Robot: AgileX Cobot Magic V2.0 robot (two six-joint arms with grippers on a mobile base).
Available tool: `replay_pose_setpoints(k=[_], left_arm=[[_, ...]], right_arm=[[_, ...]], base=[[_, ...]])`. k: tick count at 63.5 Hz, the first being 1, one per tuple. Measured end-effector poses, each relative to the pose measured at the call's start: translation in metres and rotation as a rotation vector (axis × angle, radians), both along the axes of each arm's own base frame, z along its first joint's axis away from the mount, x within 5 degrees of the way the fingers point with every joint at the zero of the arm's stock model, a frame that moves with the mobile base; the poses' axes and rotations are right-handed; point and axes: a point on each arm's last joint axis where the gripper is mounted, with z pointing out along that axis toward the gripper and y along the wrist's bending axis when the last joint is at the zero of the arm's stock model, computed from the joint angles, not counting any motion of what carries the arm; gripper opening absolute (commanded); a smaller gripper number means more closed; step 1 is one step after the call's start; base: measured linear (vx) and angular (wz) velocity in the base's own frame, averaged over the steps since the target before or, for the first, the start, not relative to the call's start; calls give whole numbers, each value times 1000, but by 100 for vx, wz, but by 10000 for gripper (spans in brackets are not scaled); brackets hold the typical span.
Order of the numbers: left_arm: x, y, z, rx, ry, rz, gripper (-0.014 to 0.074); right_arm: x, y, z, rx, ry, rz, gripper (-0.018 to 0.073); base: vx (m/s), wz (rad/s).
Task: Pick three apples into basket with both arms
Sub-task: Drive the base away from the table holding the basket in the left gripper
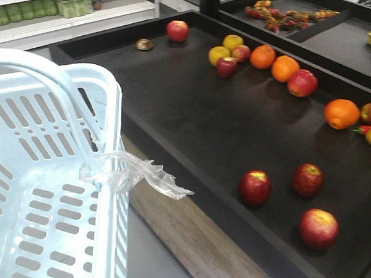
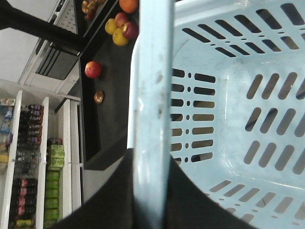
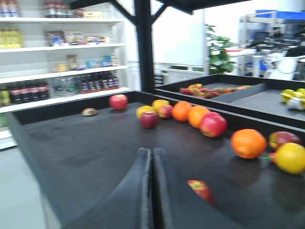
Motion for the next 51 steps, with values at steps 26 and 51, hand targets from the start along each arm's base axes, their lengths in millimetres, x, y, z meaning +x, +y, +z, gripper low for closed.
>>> replay_pose_setpoints(k=[26, 51], left_arm=[[0, 0, 0, -1, 0, 0, -6], [0, 0, 0, -1, 0, 0, -6]], right_arm=[[0, 0, 0, 0, 0, 0, -9], [0, 0, 0, 0, 0, 0, -9]], base=[[-8, 38], [-3, 42]])
